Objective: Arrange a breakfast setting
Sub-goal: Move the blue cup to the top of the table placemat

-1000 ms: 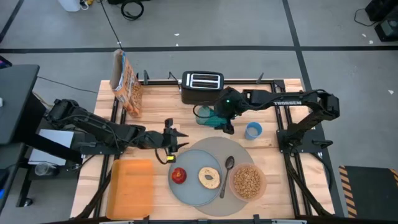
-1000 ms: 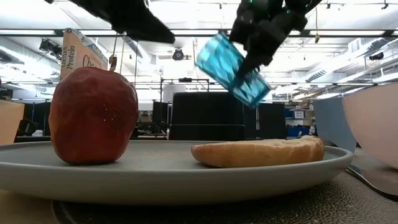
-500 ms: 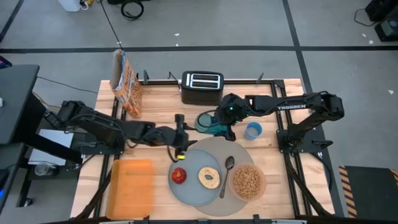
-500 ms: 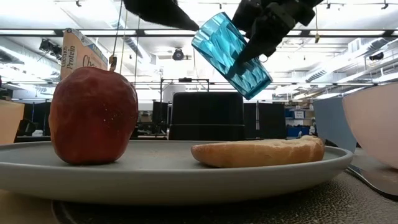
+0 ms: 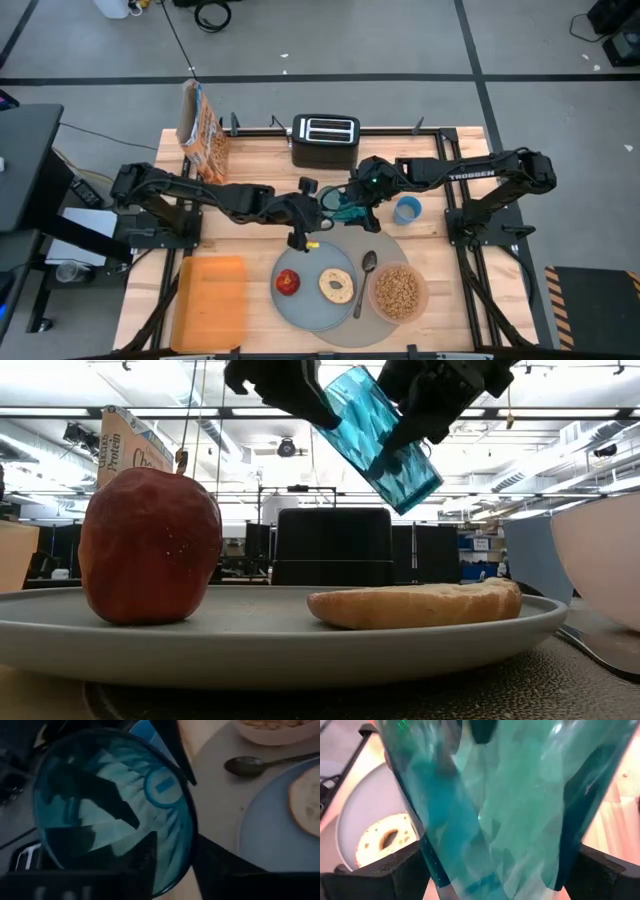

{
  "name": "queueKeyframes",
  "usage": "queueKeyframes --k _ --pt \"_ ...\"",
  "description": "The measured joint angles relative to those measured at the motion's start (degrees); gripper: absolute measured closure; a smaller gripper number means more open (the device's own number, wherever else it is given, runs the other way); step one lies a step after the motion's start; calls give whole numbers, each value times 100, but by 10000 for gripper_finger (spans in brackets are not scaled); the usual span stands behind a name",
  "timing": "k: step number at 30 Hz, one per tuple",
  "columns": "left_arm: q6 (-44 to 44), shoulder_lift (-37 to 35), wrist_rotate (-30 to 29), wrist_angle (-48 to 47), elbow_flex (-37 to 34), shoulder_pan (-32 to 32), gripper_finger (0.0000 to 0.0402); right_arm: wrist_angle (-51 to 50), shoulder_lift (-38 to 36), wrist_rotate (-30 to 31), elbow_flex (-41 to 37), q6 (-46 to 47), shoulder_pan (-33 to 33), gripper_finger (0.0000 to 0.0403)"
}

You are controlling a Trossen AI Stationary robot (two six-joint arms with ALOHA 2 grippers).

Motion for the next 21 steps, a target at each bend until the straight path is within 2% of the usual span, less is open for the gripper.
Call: queueKeyframes --k 6,10,21 --pt "577 -23 534 -273 151 114 382 80 -25 -66 7 257 76 14" --pt "825 -31 649 -334 154 155 385 -137 -51 -107 161 253 84 16" --pt "803 -52 755 -461 361 348 385 -971 -623 346 682 139 -86 4"
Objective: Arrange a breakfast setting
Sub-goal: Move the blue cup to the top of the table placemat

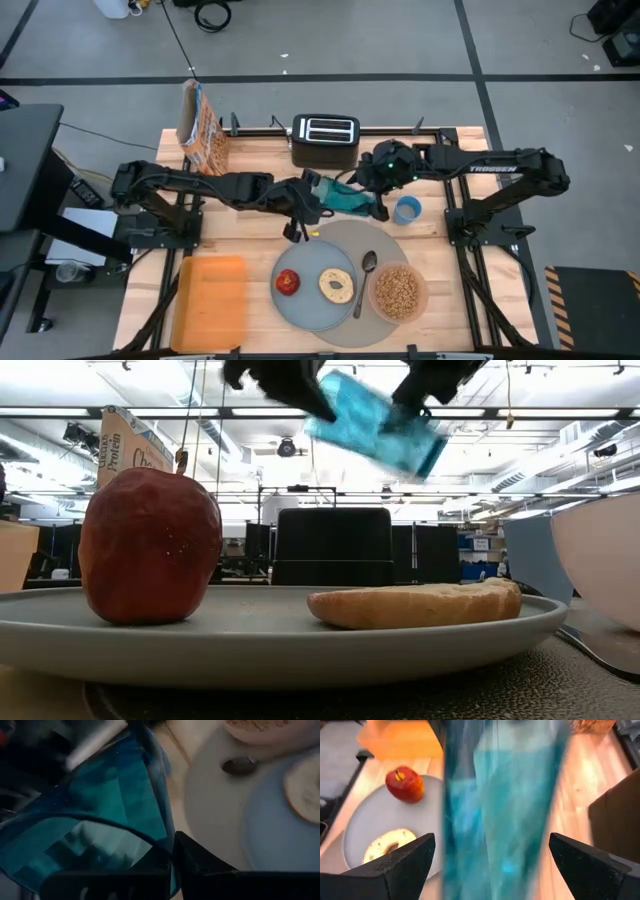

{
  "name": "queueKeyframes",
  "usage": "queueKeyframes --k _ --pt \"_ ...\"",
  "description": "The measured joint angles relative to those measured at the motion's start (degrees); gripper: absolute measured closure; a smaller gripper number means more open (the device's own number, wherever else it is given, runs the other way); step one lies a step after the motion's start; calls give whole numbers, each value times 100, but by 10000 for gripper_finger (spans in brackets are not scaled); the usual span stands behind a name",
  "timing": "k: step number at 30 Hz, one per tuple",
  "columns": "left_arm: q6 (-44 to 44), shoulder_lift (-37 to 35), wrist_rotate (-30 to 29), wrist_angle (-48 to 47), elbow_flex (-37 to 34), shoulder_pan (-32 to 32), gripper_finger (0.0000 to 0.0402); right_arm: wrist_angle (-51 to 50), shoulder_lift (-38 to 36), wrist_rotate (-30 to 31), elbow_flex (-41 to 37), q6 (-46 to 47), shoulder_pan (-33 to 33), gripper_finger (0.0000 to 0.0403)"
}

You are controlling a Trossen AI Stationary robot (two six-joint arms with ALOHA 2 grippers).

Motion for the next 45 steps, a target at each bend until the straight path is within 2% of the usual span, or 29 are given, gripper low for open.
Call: queueKeyframes --k 7,14,20,26,28,32,38,41,45 --pt "-1 8 229 -344 286 -9 385 -298 -96 -232 22 342 -42 4" --pt "66 32 307 -391 326 75 385 -410 -148 -136 22 370 -29 3" --pt "297 36 722 -508 371 353 385 -1397 -435 565 393 336 -57 3" --pt "676 80 838 -475 389 707 385 -1704 -787 1111 435 383 20 4" --pt "667 210 830 -727 512 836 385 -1765 -856 1298 388 423 63 6" --pt "615 904 722 -1802 1259 900 385 -1721 -926 1485 176 437 101 7" --pt "463 2116 666 -3704 3053 1002 385 -1881 -1141 1504 -2 512 100 7" --pt "438 2627 603 -4280 3563 1120 385 -2135 -1335 1536 -15 666 104 7" --pt "442 3045 376 -4820 3910 1191 385 -2102 -1582 1654 -84 651 153 7"
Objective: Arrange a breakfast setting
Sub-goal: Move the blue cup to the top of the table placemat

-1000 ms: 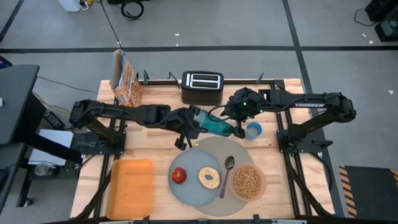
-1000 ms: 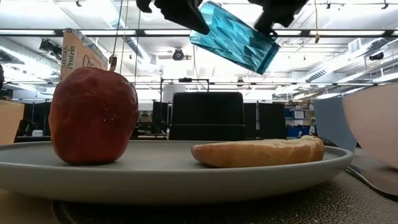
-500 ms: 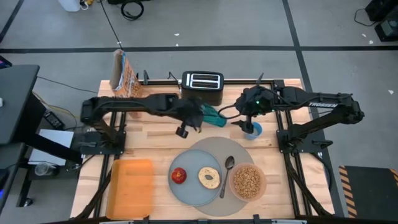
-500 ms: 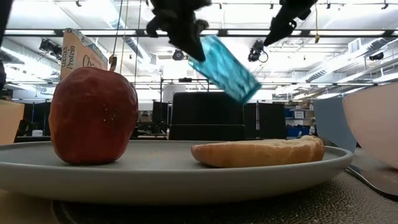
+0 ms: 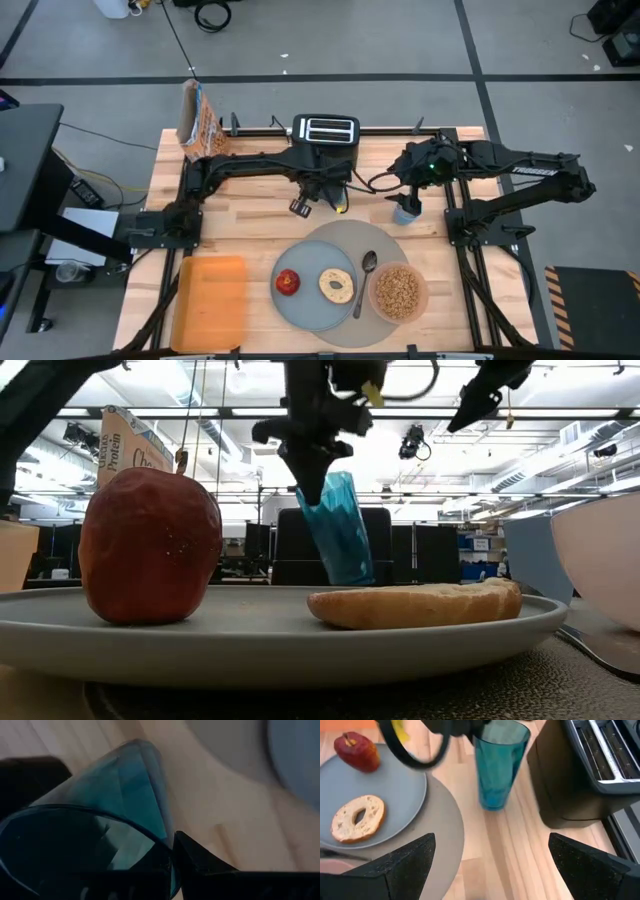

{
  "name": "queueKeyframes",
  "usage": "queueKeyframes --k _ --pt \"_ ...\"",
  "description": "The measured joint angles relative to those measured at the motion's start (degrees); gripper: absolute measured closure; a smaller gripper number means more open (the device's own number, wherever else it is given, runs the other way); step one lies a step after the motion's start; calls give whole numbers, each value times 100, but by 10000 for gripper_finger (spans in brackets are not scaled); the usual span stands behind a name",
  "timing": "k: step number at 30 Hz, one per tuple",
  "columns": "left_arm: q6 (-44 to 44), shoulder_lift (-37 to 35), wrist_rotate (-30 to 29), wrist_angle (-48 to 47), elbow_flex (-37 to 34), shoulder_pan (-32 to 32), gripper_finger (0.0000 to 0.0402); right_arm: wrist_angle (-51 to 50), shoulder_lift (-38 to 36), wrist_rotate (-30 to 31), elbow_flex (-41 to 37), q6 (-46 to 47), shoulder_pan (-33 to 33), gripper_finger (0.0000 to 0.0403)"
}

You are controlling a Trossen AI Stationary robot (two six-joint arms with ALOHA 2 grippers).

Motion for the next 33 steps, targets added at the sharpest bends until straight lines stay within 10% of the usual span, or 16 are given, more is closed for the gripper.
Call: queueKeyframes --k 33 --pt "-745 108 37 -1570 -75 11 370 1063 -246 -397 -814 -120 -41 7"
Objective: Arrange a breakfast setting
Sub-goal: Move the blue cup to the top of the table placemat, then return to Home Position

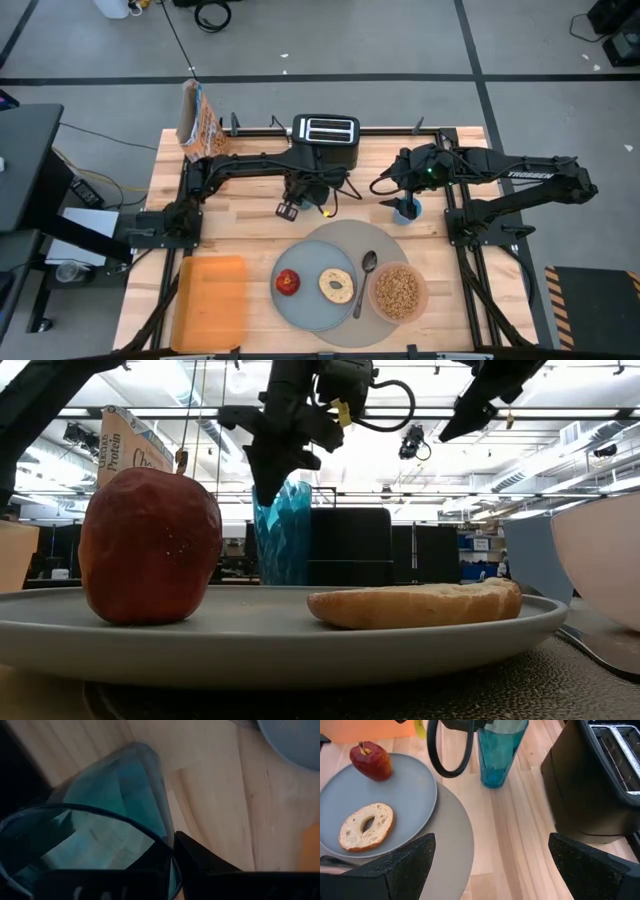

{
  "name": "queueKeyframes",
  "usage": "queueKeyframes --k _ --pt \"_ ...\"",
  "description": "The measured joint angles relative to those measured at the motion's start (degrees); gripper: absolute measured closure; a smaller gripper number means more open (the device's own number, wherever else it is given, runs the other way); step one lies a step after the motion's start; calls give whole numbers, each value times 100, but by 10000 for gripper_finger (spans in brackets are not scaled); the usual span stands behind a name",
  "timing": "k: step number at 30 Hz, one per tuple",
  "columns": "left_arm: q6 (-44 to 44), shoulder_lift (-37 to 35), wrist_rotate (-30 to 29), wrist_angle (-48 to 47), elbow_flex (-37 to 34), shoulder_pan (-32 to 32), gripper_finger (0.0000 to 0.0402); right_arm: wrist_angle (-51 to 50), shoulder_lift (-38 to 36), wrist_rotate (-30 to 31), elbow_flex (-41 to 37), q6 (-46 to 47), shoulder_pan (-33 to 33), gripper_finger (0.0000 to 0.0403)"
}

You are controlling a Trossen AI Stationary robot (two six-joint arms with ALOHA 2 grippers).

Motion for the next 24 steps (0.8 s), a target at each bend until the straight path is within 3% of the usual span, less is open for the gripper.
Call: queueKeyframes --k 4,15,20,24 --pt "2 0 -3 88 -7 0 352 67 0 -63 0 2 0 7" --pt "-259 0 -259 112 69 -176 235 157 -104 -105 2 -95 0 7" --pt "-298 -209 -701 199 94 -261 215 188 -178 -105 2 -34 0 7" --pt "-485 -551 -627 261 98 -318 209 184 -190 -107 2 -23 4 7"
